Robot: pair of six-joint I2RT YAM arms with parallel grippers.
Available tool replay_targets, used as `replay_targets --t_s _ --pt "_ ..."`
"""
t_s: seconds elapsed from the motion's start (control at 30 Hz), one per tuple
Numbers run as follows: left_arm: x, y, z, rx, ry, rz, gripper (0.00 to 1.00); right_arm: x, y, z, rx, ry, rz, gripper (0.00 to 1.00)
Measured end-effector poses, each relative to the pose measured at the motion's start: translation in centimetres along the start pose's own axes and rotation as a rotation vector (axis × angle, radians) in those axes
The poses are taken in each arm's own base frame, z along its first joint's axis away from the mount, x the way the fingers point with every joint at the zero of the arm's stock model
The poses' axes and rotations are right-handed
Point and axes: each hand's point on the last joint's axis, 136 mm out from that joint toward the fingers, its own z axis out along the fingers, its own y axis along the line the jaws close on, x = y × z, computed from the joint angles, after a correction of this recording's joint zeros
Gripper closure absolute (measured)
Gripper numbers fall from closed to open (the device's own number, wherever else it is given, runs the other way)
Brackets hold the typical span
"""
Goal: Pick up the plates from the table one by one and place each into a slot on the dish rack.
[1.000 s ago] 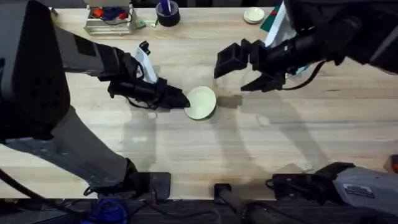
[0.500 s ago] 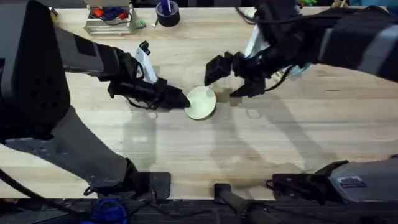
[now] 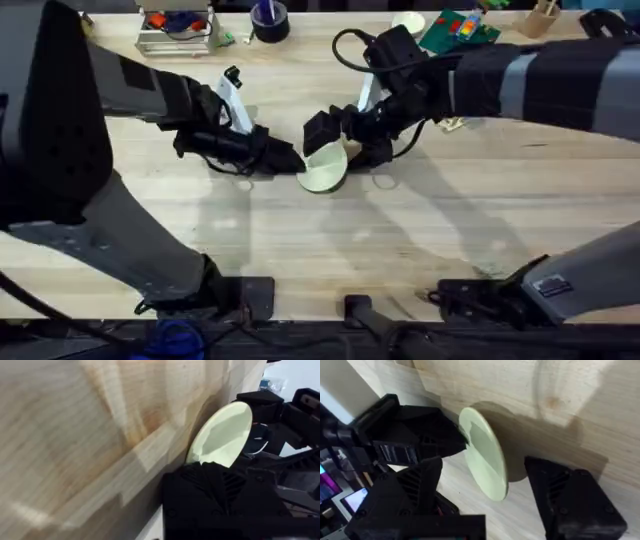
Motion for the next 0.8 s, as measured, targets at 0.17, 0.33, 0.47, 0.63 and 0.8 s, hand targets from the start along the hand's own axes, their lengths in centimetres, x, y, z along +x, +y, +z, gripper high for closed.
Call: replay_targets --t_s 0.17,0.33,0.47,0.63,0.8 --pt "0.0 0.0 0.0 0.0 0.0 0.0 0.959 0.0 0.0 0.0 -0.001 -0.002 0.001 0.02" --pt "0.0 0.0 0.0 0.0 0.0 0.0 0.959 -0.4 0.4 0.1 -0.016 -0.014 -0.011 0.022" --pt "0.0 0.0 0.0 0.0 0.0 0.0 0.959 -0.4 0.7 0.4 -0.024 -0.013 -0.021 0.041" --pt "0.0 0.0 0.0 0.0 0.0 0.0 0.959 -0.3 0.9 0.8 -0.026 -0.009 -0.031 0.155" --pt "0.0 0.0 0.0 0.0 0.0 0.0 0.957 0.2 0.9 1.2 -0.022 0.005 -0.033 0.664"
